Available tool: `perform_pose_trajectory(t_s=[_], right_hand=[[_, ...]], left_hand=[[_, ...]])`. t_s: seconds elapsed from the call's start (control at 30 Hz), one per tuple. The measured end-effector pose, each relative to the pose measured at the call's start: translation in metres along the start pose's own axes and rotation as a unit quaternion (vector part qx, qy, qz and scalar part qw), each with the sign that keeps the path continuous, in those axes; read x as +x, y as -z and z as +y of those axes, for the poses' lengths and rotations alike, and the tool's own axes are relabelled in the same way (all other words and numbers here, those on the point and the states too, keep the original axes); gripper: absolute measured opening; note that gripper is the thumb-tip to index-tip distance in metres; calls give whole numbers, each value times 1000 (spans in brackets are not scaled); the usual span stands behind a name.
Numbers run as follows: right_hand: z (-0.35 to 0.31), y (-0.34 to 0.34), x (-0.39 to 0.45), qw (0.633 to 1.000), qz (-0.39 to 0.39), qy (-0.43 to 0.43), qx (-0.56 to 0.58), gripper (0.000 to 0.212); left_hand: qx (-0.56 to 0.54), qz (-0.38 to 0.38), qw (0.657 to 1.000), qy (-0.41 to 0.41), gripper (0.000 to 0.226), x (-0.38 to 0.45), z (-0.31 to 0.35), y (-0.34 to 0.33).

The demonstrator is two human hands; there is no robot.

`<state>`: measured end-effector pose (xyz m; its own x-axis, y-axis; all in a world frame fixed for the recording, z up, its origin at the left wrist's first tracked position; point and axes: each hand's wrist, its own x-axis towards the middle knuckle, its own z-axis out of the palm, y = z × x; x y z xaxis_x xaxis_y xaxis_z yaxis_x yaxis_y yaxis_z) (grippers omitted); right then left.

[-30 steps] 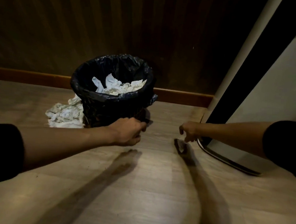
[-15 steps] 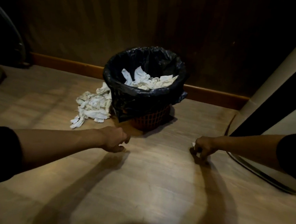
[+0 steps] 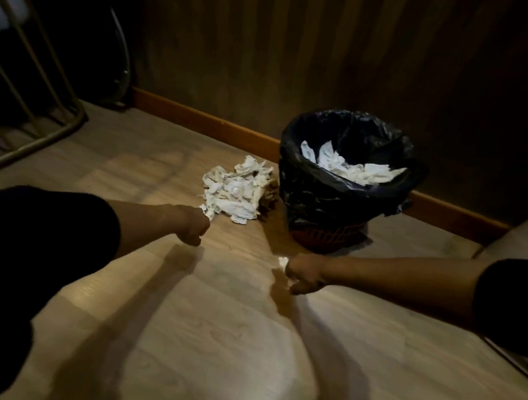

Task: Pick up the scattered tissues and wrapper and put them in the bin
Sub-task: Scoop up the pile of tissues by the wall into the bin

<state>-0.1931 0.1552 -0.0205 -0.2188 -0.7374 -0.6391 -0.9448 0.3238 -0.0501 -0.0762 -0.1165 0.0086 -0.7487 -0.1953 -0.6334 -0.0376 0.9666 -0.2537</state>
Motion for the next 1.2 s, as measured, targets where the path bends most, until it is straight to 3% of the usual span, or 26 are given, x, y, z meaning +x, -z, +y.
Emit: perform_pose_trajectory(t_s=[0.13,0.27,0.43,0.57,0.67,0.83,1.03,1.1,1.2], right_hand=[[-36,41,46,997,69,-34,-10,34],[-53,80,75,989,107,-98,17,29],[-77,112,102,951,217,-192,110,12],[-78,82,138,941,208,-218,155,31],[-62,69,160,931,213,-242,169,43],[-24,96,192,918,258,-254,160,55],[5,113,233,893,215,-308,248,94],[12,106,241,882,196,-319,286,89],[17,87,249,882,185,-304,310,64]], left_hand=[[-37,21,998,40,44,12,-33,-15],[-113,92,987,71,40,26,-45,-27],[-203,166,957,121,41,50,-59,-34],[-280,222,925,127,40,91,-71,-49],[-321,253,905,117,64,117,-73,-52],[-350,226,904,91,92,155,-68,-28],[-369,171,909,88,92,194,-73,-26],[-375,175,907,72,90,204,-74,-35],[-351,191,915,54,91,208,-73,-48]])
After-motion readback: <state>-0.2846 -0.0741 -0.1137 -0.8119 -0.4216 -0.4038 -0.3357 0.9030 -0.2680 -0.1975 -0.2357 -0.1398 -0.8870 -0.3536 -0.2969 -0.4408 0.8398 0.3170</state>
